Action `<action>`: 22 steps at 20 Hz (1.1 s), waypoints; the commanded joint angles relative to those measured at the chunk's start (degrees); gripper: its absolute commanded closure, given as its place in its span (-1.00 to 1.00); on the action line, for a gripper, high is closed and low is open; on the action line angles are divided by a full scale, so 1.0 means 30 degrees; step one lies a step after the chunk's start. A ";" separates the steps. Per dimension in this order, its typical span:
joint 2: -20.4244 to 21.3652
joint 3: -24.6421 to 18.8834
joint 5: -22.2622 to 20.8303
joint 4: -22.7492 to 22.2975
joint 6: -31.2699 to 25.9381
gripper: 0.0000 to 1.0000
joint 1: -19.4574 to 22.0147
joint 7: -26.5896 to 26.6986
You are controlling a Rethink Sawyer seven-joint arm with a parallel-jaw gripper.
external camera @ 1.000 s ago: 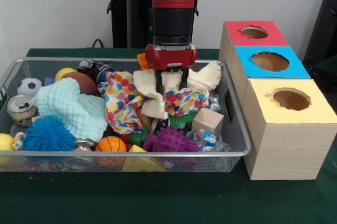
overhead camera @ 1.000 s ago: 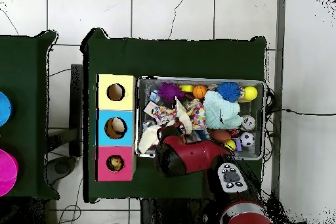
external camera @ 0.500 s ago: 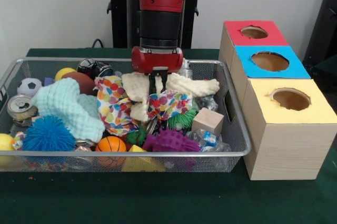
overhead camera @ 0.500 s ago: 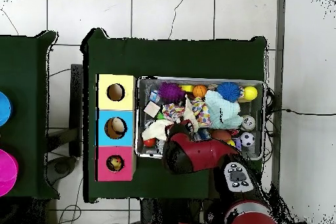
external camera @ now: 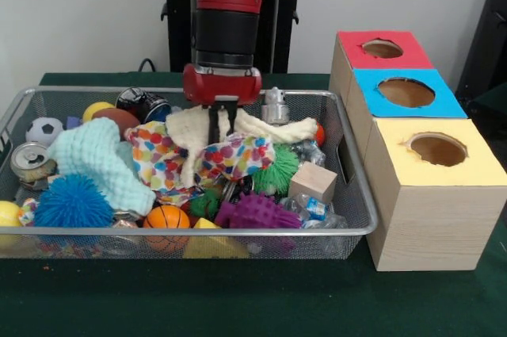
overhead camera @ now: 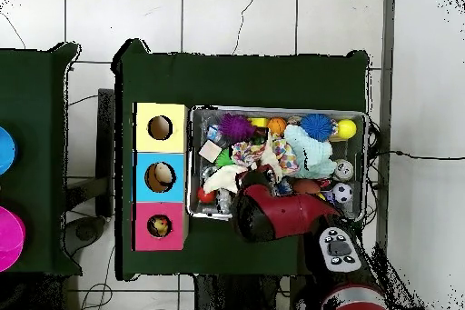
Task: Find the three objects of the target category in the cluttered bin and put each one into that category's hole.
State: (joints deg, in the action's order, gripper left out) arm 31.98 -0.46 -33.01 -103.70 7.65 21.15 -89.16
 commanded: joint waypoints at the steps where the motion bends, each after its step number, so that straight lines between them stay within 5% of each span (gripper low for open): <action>1: 0.2758 -0.2938 -0.2443 0.1286 -0.4244 1.00 0.3401 0.2406; 10: 0.3500 -0.5615 -0.4779 0.1486 -0.5433 1.00 0.6021 0.3615; 22: 0.2840 -0.5353 -0.6977 0.1423 -0.4547 1.00 0.5827 0.1430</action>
State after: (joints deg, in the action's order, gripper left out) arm 41.32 -10.20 -48.98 -101.75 -2.78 38.91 -89.16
